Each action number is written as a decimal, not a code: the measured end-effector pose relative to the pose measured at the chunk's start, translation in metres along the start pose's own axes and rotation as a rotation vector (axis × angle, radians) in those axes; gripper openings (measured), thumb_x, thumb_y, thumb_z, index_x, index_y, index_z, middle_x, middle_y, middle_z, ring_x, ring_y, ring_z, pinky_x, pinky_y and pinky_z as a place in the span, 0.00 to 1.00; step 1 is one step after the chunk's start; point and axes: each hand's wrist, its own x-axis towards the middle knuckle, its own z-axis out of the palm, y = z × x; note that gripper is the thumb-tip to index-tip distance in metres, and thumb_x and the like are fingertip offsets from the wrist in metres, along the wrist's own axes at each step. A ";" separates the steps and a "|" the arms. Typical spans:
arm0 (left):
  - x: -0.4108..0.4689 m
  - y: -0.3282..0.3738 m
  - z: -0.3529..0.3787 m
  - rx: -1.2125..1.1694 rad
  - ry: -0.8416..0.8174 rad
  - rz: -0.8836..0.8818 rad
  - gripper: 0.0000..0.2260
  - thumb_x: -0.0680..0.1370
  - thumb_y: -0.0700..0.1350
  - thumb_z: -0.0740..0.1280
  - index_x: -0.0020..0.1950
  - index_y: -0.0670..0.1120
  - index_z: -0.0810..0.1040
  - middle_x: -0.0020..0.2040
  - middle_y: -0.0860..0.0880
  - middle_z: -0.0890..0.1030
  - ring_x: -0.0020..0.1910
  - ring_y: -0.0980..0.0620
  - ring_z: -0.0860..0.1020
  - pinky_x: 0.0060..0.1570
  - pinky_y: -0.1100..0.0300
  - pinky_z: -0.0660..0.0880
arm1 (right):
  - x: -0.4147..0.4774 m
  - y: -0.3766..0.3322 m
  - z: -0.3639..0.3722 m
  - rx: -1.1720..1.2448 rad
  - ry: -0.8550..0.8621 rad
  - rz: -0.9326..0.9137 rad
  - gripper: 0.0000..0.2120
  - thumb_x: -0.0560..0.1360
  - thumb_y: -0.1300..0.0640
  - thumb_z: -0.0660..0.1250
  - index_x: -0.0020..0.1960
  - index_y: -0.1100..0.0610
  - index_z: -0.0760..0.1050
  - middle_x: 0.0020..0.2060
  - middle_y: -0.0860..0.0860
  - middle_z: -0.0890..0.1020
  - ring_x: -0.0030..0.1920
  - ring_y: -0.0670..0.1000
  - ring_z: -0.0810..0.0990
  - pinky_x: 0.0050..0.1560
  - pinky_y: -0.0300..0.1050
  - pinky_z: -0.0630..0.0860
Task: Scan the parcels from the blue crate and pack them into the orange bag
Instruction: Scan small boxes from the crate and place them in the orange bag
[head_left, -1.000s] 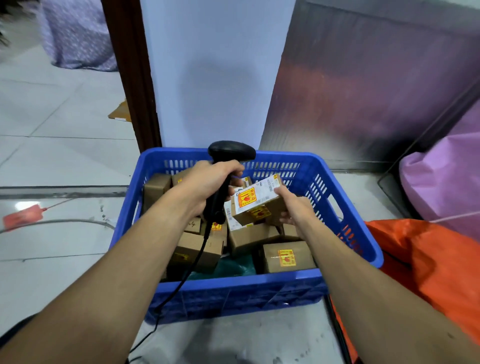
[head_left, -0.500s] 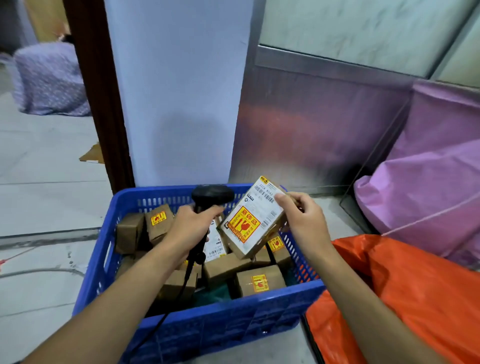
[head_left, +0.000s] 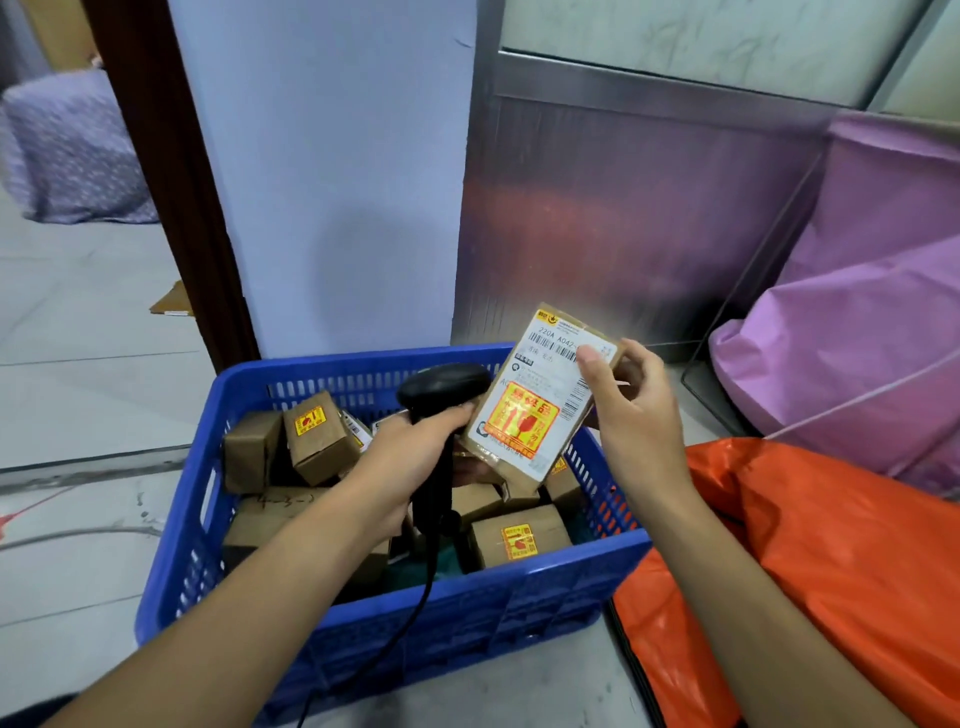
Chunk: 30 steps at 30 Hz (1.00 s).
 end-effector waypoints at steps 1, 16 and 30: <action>0.001 0.001 0.000 -0.023 0.003 -0.008 0.11 0.82 0.47 0.69 0.61 0.43 0.81 0.48 0.44 0.89 0.46 0.46 0.88 0.40 0.56 0.83 | -0.001 0.000 0.001 0.014 -0.021 0.020 0.26 0.80 0.46 0.69 0.73 0.53 0.68 0.52 0.43 0.82 0.46 0.32 0.83 0.40 0.29 0.78; 0.001 0.000 -0.003 0.042 0.003 0.093 0.12 0.81 0.52 0.70 0.59 0.46 0.82 0.45 0.48 0.89 0.33 0.53 0.82 0.33 0.62 0.79 | -0.011 0.010 0.010 0.139 -0.294 0.167 0.18 0.74 0.52 0.76 0.62 0.49 0.77 0.53 0.45 0.88 0.50 0.45 0.87 0.44 0.37 0.82; -0.006 -0.005 -0.004 0.004 -0.128 0.200 0.07 0.79 0.44 0.71 0.45 0.41 0.81 0.28 0.47 0.71 0.24 0.52 0.68 0.27 0.59 0.70 | 0.029 0.056 -0.029 -0.298 -0.266 0.208 0.26 0.73 0.43 0.76 0.66 0.51 0.73 0.56 0.47 0.85 0.52 0.46 0.86 0.56 0.49 0.83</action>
